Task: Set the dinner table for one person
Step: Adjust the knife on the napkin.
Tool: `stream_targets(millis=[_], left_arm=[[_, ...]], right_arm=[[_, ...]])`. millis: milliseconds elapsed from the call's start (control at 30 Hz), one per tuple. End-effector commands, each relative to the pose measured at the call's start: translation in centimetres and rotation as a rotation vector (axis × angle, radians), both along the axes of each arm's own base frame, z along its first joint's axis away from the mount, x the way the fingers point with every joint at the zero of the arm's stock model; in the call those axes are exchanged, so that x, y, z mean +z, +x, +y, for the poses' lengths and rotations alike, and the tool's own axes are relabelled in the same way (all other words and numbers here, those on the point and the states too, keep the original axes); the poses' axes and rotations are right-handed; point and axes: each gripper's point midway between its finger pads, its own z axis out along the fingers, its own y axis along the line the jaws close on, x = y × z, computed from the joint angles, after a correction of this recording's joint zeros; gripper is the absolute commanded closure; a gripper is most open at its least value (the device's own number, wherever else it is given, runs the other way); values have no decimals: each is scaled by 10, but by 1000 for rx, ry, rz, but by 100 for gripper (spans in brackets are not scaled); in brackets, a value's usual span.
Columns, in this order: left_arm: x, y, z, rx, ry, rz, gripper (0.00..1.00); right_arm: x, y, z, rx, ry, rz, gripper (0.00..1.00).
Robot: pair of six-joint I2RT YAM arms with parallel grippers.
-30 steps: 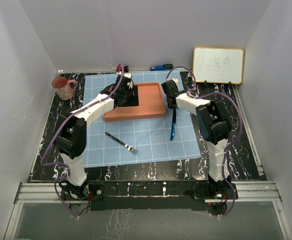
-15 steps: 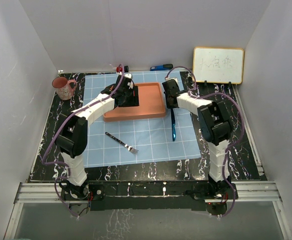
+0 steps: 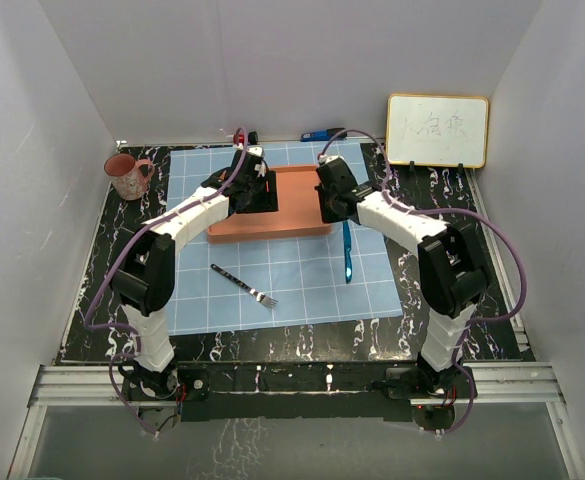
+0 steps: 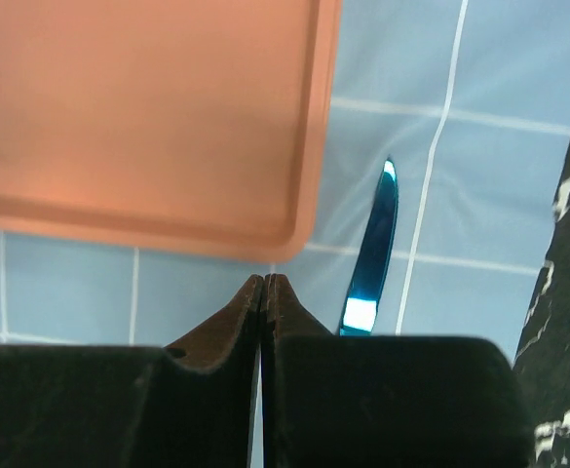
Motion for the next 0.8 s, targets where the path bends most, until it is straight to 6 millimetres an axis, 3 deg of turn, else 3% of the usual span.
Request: stream_targets(millis=[0,267,767], left_arm=[[28,3,2,13,-25,-54,39],[31,2,4,17,-28,-66,39],[31,0,2,15,-44,-62,38]], right_arm=[[-7,-37,-1,4,-11,85,100],[-8,-86,-16,-20,-28,130,100],[-41,-101,-6,24,8,210,100]])
